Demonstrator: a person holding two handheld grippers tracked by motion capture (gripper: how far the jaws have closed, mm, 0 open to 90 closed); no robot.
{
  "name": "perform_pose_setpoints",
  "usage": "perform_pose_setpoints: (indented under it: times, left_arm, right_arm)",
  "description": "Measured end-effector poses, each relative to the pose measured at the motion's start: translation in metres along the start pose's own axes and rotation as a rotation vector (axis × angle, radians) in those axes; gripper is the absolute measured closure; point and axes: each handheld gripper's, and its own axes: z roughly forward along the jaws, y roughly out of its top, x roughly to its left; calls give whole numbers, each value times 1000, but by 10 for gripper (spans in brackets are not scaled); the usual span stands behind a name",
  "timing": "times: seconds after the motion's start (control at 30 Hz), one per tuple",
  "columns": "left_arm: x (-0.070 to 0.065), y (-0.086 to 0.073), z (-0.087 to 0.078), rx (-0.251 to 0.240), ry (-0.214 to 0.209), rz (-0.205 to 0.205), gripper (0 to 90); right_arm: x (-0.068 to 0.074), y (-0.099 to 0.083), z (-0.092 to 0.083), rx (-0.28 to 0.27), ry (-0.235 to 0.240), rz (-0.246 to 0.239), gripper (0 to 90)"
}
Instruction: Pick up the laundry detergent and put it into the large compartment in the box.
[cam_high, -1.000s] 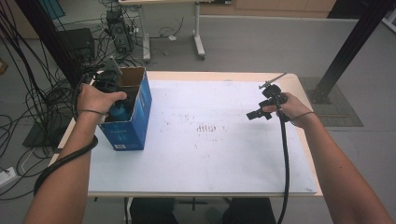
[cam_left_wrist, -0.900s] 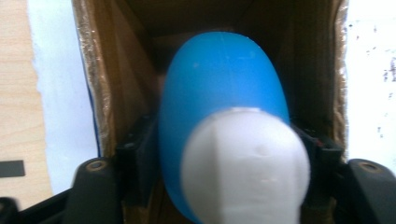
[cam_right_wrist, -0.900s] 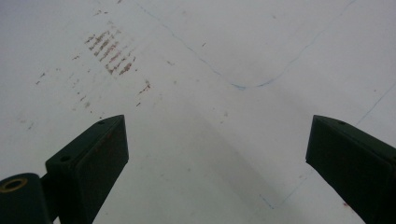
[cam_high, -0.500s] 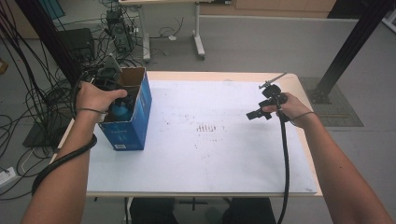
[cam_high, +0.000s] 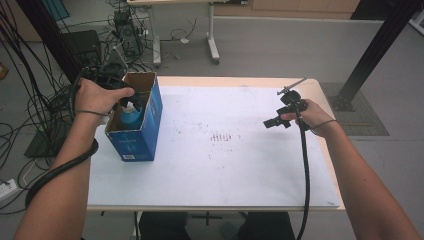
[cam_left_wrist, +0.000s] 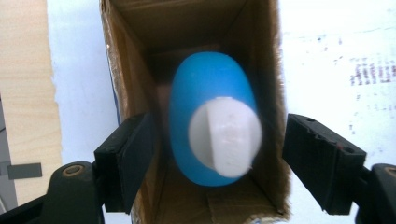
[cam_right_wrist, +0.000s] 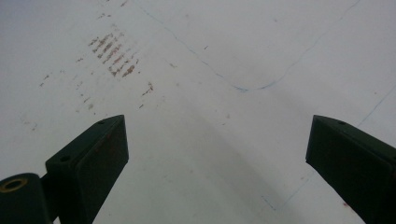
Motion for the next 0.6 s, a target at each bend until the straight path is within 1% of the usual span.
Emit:
perform_pose_setpoints:
  times: [0.1, 0.27, 0.53, 0.6]
  left_arm:
    - [-3, 0, -7, -9, -9, 9, 221]
    - [-13, 1, -21, -26, -1, 35, 192]
    - [-28, 0, -42, -54, -6, 62, 110]
    - [-32, 0, -48, -63, -14, 72, 97]
  right_arm:
    - [0, 0, -1, -1, -4, -3, 53]
    - [1, 1, -1, -4, -4, -5, 53]
    - [1, 2, -1, -5, -4, -11, 53]
    - [1, 1, -1, -5, -5, -10, 53]
